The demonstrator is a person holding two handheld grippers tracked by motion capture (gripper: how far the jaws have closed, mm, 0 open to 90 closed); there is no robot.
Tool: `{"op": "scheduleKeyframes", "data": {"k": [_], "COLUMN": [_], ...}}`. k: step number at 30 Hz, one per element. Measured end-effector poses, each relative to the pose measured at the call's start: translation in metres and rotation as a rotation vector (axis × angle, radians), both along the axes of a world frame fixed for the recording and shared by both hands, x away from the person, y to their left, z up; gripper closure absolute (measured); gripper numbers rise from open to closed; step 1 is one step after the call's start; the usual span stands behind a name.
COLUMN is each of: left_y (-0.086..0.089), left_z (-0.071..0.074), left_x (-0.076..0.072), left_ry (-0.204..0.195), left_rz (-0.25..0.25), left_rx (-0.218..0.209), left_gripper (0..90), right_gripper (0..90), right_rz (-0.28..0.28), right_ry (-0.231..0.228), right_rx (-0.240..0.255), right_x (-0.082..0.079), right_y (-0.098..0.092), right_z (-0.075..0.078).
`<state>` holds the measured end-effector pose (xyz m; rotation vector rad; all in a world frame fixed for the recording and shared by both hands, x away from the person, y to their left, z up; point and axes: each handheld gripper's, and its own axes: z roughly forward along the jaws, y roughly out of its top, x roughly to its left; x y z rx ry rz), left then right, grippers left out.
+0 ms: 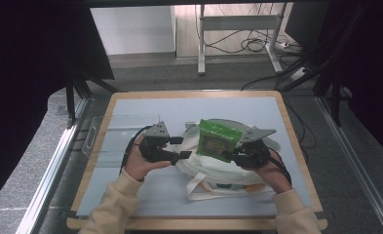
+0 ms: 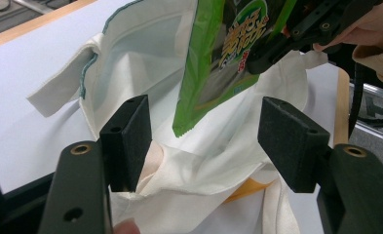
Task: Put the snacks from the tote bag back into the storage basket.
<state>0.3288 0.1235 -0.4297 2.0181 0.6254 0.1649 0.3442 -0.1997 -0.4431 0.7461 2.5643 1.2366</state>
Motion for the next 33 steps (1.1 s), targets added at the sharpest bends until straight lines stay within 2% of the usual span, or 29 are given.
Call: {"op": "scheduleKeyframes", "data": {"k": [4,9,13,20,25,29,33], "left_y": [0.0,-0.003,-0.006,-0.008,-0.018,-0.03,-0.038], "left_z": [0.005,0.018,0.035,0.06,0.076,0.083,0.085], "left_x": [0.0,0.001,0.004,0.015,0.023,0.034,0.042], "left_ry": [-0.009,-0.032,-0.057,-0.094,-0.134,-0.135,-0.125], "left_rz": [0.0,-0.007,-0.033,-0.076,-0.128,-0.163,-0.21], "left_rx": [0.005,0.017,0.067,0.128,0.187,0.256,0.292], "left_gripper": [37.1,37.3,37.5,36.7,33.5,31.5,31.4], "right_gripper": [73.0,72.9,72.9,72.9,72.9,72.9,72.9], "right_rz": [0.002,0.002,0.003,0.023,0.035,0.045,0.059], "right_ry": [0.005,0.01,0.01,0.009,0.014,0.014,0.011], "right_rx": [-0.013,-0.012,-0.015,-0.02,-0.035,-0.039,-0.042], "right_x": [0.001,0.001,0.001,0.0,0.001,0.004,0.003], "right_y": [0.0,-0.002,-0.003,0.0,0.003,0.007,0.01], "right_z": [-0.001,0.0,-0.001,0.0,-0.001,-0.001,0.0]}}
